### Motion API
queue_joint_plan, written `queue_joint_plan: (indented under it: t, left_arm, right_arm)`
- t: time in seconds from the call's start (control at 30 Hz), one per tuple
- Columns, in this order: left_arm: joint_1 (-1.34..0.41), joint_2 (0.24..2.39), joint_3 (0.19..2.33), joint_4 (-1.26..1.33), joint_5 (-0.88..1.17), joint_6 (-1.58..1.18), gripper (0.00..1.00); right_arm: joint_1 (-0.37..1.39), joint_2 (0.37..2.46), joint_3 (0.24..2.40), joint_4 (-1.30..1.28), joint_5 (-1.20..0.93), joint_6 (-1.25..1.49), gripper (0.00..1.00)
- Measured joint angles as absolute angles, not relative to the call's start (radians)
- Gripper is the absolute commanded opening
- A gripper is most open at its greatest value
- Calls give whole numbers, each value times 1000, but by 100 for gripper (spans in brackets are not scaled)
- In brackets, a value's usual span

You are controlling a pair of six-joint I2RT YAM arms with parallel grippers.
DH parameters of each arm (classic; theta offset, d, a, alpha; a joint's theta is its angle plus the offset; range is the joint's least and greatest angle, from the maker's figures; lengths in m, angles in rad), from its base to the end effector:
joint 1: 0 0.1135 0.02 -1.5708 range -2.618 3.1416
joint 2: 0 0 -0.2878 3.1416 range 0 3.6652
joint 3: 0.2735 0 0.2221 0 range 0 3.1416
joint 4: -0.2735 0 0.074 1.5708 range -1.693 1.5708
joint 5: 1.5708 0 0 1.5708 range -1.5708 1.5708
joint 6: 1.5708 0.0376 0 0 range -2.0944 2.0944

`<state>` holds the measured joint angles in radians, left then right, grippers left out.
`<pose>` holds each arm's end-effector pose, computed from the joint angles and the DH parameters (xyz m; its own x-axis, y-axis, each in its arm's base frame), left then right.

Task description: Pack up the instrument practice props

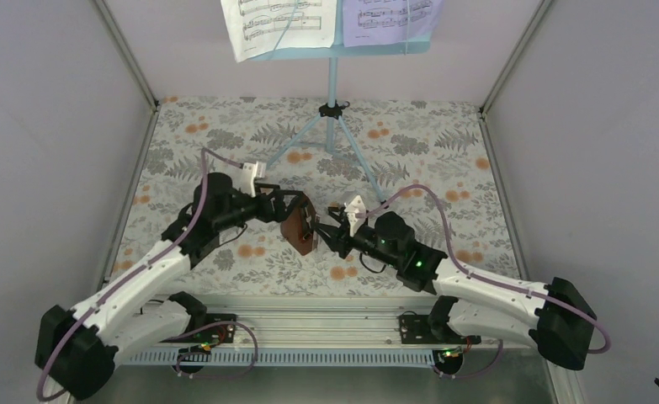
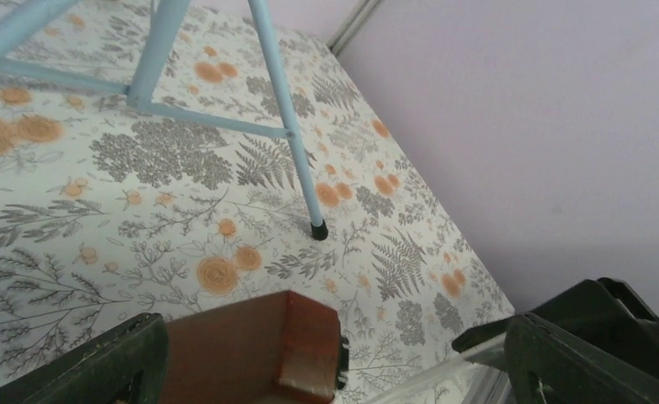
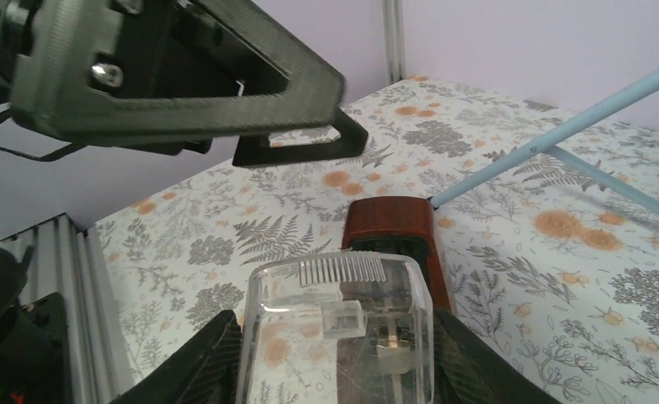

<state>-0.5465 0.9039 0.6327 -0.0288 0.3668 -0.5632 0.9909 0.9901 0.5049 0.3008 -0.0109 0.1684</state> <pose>0.1368 -0.0990 0.3079 -0.6288 -0.2009 -0.7512 0.5229 0.6058 -0.5997 0.1032 0.1583 0.2870 -0.2402 -0.0609 -0.9688 -0.8136 0.5570 0.1667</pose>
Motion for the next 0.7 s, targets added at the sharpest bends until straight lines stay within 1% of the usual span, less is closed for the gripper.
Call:
queue_joint_plan:
  t: [0.13, 0.27, 0.37, 0.53, 0.7]
  left_arm:
    - [-538, 1028, 664, 10, 413, -557, 86]
    - [-529, 1098, 664, 30, 445, -540, 74]
    - [-523, 1125, 664, 49, 463, -533, 64]
    - [-519, 1157, 664, 95, 488, -527, 51]
    - [-519, 1175, 663, 113, 500, -520, 41]
  right_arm:
    - [996, 1022, 490, 355, 23, 170, 43]
    - [1002, 1030, 471, 404, 46, 174, 43]
    - [1002, 1044, 457, 442, 63, 177, 43]
    - [1002, 1087, 443, 500, 89, 176, 43]
    - [1002, 1116, 442, 540, 103, 173, 44]
